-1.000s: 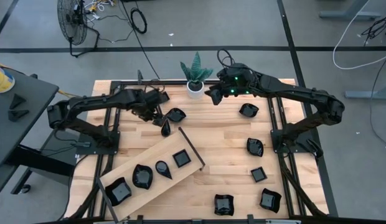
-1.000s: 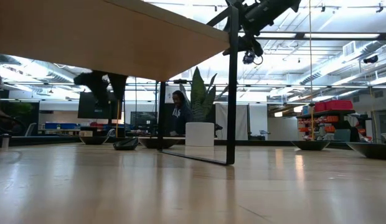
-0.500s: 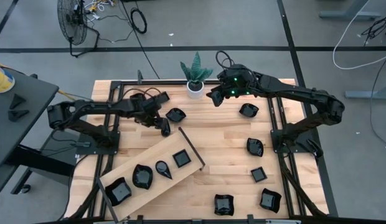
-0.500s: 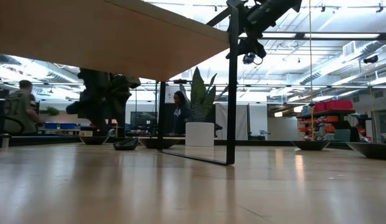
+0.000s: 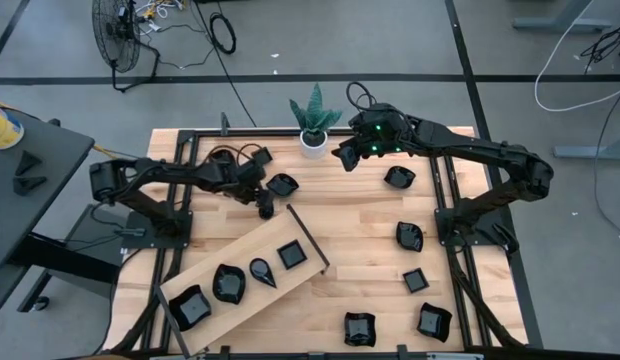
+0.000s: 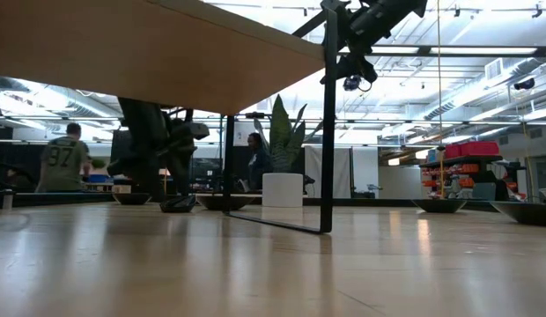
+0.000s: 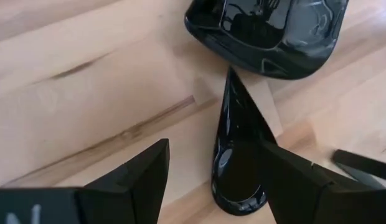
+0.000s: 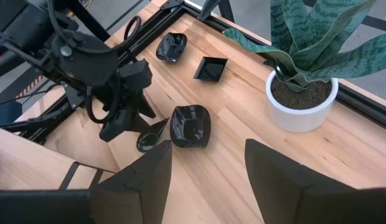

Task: Pick & Place Mini shaped plates
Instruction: Stack the black drop shaped plate on top of the black drop shaped plate on the shelf

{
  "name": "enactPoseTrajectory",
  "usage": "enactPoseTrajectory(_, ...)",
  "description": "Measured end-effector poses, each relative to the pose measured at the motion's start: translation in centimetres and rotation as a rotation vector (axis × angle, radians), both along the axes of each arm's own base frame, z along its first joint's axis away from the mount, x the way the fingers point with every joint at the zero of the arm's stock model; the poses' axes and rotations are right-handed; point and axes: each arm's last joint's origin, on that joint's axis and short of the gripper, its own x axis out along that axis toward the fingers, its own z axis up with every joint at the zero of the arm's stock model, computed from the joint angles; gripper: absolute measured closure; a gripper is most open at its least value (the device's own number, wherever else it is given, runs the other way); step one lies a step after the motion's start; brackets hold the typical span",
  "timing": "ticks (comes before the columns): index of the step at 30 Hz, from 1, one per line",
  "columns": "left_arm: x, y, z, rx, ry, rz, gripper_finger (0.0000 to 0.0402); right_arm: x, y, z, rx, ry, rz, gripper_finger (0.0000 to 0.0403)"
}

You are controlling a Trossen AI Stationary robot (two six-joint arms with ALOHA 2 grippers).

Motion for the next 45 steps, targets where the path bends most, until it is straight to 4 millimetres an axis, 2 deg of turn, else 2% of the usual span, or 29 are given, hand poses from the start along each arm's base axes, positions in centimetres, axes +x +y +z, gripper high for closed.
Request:
enactPoseTrajectory(11,0.7,-1.2,-0.6,0.037,0.035,-0.003,0.0177,-0.1,0.0,-0.1,-0.036,0.021,0.029,0.0199)
enactPoseTrajectory(22,0.7,-1.2,-0.6,0.029,0.030,-0.018,0.0298,-0.1,0.0,-0.1,-0.047,0.029,0.038,0.0199)
enactPoseTrajectory(35,0.7,-1.3,-0.6,0.006,0.023,-0.028,0.0394,-0.1,0.0,-0.1,-0.061,0.033,0.050,0.0199)
enactPoseTrajectory(45,0.6,-1.4,-0.5,-0.029,0.022,-0.026,0.0398,-0.1,0.0,-0.1,-0.061,0.032,0.050,0.0199)
